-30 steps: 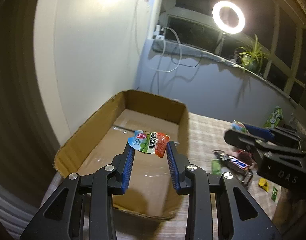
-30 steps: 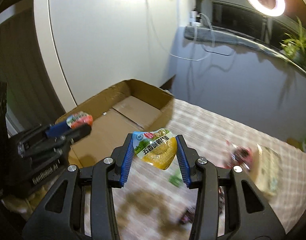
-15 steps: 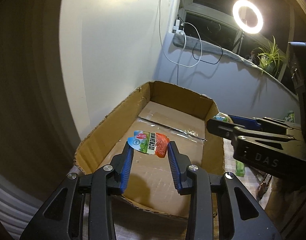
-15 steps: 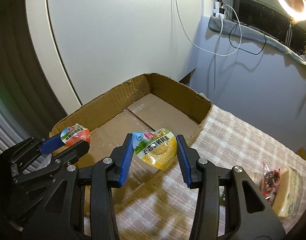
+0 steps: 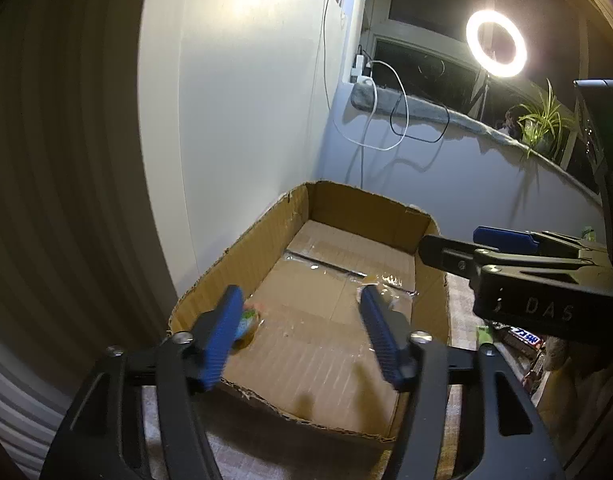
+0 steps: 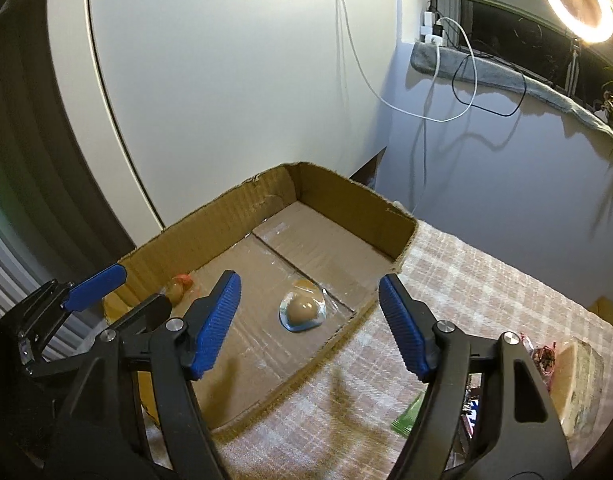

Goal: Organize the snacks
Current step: 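Carry both jelly cups into the cardboard box and open both tools, then grasp the Snickers bar with left tool while right tool grasps yellow candy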

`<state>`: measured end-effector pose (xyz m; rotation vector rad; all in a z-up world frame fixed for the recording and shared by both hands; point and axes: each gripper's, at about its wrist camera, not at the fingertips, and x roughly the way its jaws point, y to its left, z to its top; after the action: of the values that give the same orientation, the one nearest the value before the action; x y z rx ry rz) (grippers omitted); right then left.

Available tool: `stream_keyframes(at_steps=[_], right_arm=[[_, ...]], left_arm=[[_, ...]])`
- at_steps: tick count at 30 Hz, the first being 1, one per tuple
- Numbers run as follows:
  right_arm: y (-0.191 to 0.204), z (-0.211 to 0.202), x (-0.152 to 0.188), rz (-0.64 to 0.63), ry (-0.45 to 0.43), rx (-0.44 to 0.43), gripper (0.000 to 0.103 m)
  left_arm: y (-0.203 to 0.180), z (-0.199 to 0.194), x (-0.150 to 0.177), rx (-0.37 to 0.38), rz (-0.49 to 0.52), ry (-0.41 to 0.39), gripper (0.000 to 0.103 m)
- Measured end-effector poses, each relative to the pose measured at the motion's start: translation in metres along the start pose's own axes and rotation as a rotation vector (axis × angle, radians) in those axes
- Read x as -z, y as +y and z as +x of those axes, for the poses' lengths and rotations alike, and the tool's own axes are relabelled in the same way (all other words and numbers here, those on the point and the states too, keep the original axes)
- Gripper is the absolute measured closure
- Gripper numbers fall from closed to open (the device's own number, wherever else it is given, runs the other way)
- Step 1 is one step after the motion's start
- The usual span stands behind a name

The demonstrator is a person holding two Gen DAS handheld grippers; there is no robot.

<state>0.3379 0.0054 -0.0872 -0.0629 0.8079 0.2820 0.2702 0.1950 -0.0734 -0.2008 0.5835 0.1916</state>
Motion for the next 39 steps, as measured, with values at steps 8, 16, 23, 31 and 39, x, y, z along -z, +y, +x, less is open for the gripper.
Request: stream_keyframes(at_steps=[8,16,23,31,39], right_arm=[[-0.012,-0.021,-0.001,0.031,-0.039,0.032,0.016],[-0.045,-0.061,0.017,0.070,-0.062,0.083,0.016],[-0.079,-0.099,0.042,0.112,-0.071,0.137,0.016],[-0.120,-0.130,0.091,0.173,-0.024,0.215,0.016],[-0.161,-0.133,0.142,0.221,0.089,0.261,0.016]], left_arm=[[-0.008,-0.002,-0.002,0.013,0.009,-0.015,0.036],[-0.035,-0.005,-0.003,0.088,0.050,-0.019,0.036],[-0.075,-0.010,0.003,0.196,0.112,-0.003,0.036],[-0.123,-0.005,0.019,0.339,0.194,0.081,0.036],[-0.167,0.006,0.043,0.414,0.292,0.184,0.036]])
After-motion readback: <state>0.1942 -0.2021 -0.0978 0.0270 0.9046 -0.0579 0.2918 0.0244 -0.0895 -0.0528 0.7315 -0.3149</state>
